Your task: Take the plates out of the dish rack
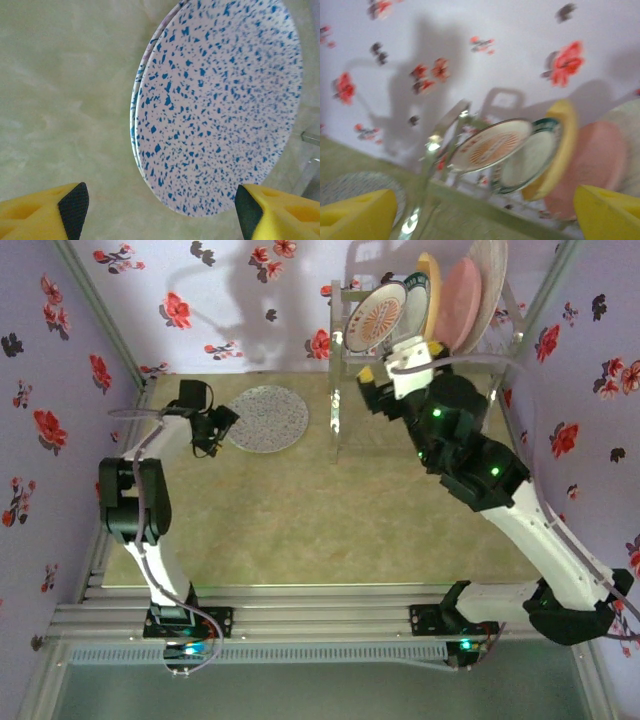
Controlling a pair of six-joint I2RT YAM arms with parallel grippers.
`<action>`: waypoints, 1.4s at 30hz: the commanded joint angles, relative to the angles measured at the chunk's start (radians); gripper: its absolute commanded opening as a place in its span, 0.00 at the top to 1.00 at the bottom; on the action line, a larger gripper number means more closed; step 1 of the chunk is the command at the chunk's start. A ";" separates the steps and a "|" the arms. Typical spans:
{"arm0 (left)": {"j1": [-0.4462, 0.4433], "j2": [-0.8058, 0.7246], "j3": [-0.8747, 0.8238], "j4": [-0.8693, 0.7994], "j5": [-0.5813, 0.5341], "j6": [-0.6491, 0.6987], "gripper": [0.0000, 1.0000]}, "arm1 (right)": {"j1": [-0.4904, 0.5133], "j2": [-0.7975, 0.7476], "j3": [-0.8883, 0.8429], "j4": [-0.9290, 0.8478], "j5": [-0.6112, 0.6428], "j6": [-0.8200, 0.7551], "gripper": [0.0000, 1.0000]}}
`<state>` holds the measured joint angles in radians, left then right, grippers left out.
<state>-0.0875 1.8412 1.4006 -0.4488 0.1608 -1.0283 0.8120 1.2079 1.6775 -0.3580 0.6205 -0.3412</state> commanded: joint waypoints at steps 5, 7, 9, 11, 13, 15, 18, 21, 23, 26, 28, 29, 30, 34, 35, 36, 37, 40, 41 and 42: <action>-0.050 -0.216 -0.014 -0.031 -0.087 0.015 0.20 | -0.325 0.082 0.247 -0.043 0.093 0.114 0.08; -0.074 -0.264 0.013 -0.030 -0.089 0.037 0.20 | -0.437 0.122 0.304 -0.084 0.020 0.184 0.08; -0.099 -0.308 0.034 -0.015 -0.088 0.063 0.20 | -0.526 0.150 0.325 -0.086 -0.049 0.242 0.07; -0.127 -0.360 0.033 0.043 -0.074 0.090 0.20 | -0.597 0.182 0.342 -0.074 -0.130 0.274 0.07; -0.159 -0.422 0.013 0.144 -0.051 0.127 0.20 | -0.654 0.216 0.358 -0.059 -0.229 0.294 0.07; -0.189 -0.479 -0.019 0.265 -0.008 0.162 0.19 | -0.705 0.251 0.378 -0.056 -0.328 0.311 0.07; -0.234 -0.551 -0.069 0.468 0.075 0.197 0.17 | -0.754 0.293 0.396 -0.043 -0.430 0.315 0.08; -0.274 -0.596 -0.079 0.563 0.114 0.217 0.16 | -0.780 0.332 0.418 -0.042 -0.464 0.311 0.11; -0.284 -0.609 -0.068 0.565 0.123 0.215 0.15 | -0.788 0.355 0.431 -0.046 -0.464 0.305 0.16; -0.287 -0.626 -0.063 0.573 0.129 0.203 0.16 | -0.795 0.386 0.452 -0.043 -0.491 0.299 0.24; -0.288 -0.633 -0.060 0.576 0.128 0.196 0.16 | -0.795 0.412 0.472 -0.050 -0.502 0.297 0.27; -0.287 -0.634 -0.057 0.577 0.129 0.194 0.15 | -0.795 0.422 0.478 -0.053 -0.499 0.297 0.29; -0.288 -0.636 -0.053 0.582 0.130 0.192 0.16 | -0.795 0.431 0.483 -0.053 -0.487 0.292 0.31; -0.290 -0.638 -0.033 0.610 0.133 0.182 0.16 | -0.796 0.463 0.506 -0.048 -0.459 0.281 0.37; -0.293 -0.637 -0.025 0.611 0.133 0.181 0.16 | -0.796 0.472 0.516 -0.052 -0.461 0.281 0.39; -0.294 -0.636 -0.019 0.611 0.133 0.181 0.16 | -0.797 0.482 0.525 -0.056 -0.461 0.279 0.39; -0.294 -0.635 -0.013 0.611 0.133 0.178 0.16 | -0.797 0.490 0.534 -0.064 -0.457 0.278 0.41; -0.294 -0.635 -0.001 0.610 0.133 0.175 0.16 | -0.798 0.504 0.539 -0.067 -0.451 0.277 0.45; -0.294 -0.635 0.001 0.608 0.133 0.174 0.16 | -0.798 0.508 0.540 -0.065 -0.455 0.277 0.46; -0.295 -0.635 0.001 0.608 0.132 0.175 0.16 | -0.798 0.510 0.540 -0.066 -0.459 0.276 0.48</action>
<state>-0.3752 1.2198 1.3663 0.1081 0.2745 -0.8547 0.0204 1.7107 2.1853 -0.4274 0.1566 -0.0521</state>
